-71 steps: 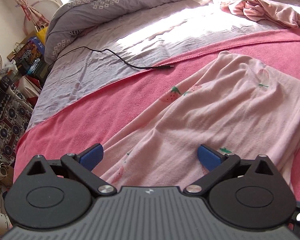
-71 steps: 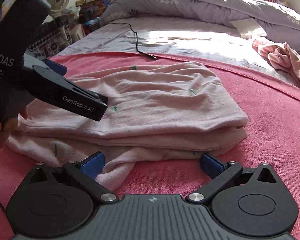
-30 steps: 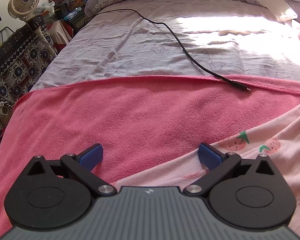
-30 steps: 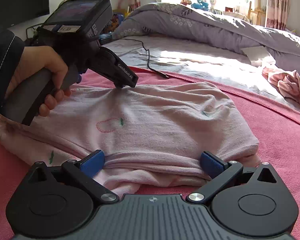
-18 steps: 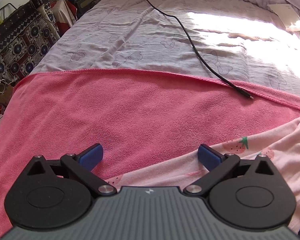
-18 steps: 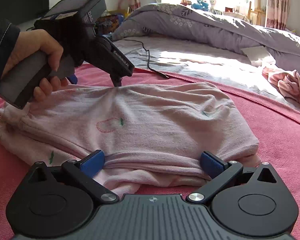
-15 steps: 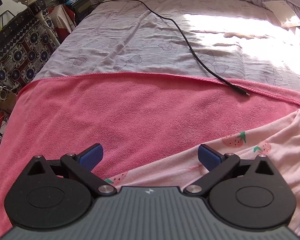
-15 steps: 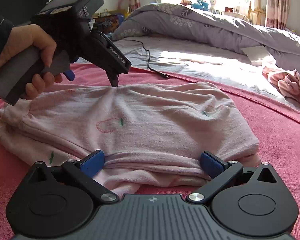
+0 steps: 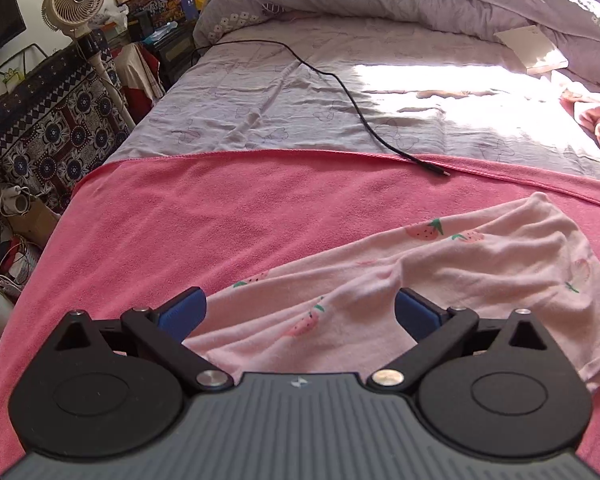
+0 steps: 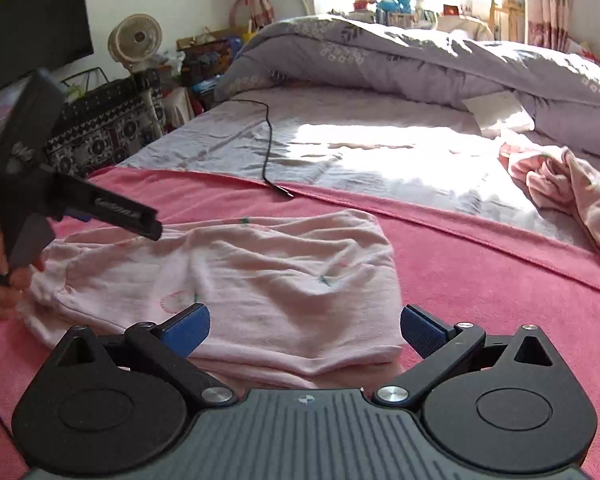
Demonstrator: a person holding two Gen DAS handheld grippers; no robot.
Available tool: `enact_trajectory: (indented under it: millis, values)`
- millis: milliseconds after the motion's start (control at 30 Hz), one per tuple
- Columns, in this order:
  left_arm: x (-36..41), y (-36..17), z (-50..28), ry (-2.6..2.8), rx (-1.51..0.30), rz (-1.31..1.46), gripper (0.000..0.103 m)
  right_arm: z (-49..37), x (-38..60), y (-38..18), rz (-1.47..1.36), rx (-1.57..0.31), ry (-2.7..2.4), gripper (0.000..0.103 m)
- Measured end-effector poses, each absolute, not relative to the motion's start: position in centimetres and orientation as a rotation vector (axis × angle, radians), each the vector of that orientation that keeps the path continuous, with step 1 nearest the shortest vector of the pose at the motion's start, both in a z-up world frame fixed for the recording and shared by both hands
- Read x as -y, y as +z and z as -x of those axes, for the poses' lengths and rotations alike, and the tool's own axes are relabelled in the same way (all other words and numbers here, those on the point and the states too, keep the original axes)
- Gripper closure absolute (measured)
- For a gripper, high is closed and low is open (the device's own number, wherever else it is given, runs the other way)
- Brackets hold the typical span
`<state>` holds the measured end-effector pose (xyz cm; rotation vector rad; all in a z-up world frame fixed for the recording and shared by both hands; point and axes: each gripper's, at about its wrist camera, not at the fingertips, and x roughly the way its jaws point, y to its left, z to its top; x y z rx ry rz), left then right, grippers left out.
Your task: Fold clothes
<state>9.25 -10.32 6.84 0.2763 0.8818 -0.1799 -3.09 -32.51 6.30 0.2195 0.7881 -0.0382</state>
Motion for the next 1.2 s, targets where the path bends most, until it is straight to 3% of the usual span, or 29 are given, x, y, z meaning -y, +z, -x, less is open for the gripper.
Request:
enact_trajectory:
  millis: [67, 233, 367, 433, 467, 500, 533, 667, 767, 867, 967, 1200]
  values:
    - [11.4, 6.2, -7.4, -0.212, -0.888, -0.357, 0.001, 2.4, 35.4, 5.5, -0.337, -0.851, -0.096, 0.003]
    - [13.1, 2.3, -5.3, -0.235, -0.906, -0.499, 0.000, 0.4, 39.1, 3.7, -0.492, -0.922, -0.099, 0.016]
    - [12.0, 2.4, -6.2, -0.231, -0.963, -0.414, 0.000, -1.5, 39.9, 1.2, -0.651, -1.004, 0.023, 0.017]
    - [11.5, 2.7, -6.3, -0.226, -0.978, -0.394, 0.000, -1.4, 40.5, 0.8, -0.727, -0.956, 0.038, 0.015]
    - [11.3, 2.8, -6.2, -0.222, -0.979, -0.393, 0.000, -1.4, 40.8, 0.9, -0.760, -0.959, 0.040, 0.019]
    - [11.1, 2.7, -6.0, -0.220, -0.977, -0.388, 0.000, -1.5, 41.0, 1.1, -0.784, -0.972, 0.068, 0.042]
    - [10.9, 2.6, -5.9, -0.219, -0.979, -0.378, 0.000, -1.7, 40.9, 1.1, -0.806, -0.999, 0.109, 0.055]
    - [10.1, 2.2, -6.2, -0.204, -1.008, -0.287, 0.000, -1.3, 41.0, 0.1, -0.827, -0.995, 0.103, 0.060]
    - [10.1, 2.2, -6.1, -0.202, -1.003, -0.287, 0.000, -0.8, 42.9, -1.5, -1.057, -0.946, 0.075, 0.062]
    - [10.1, 2.3, -6.0, -0.201, -1.000, -0.282, 0.000, -1.3, 42.4, -0.2, -1.039, -0.952, 0.079, 0.066]
    - [9.6, 3.3, -5.8, -0.171, -1.000, -0.294, 0.000, -2.0, 41.7, 1.2, -1.010, -0.959, 0.084, 0.083]
    - [1.0, 7.3, -3.2, 0.191, -0.960, -0.246, 0.001, -4.4, 37.4, 6.0, -0.895, -0.962, 0.192, 0.087]
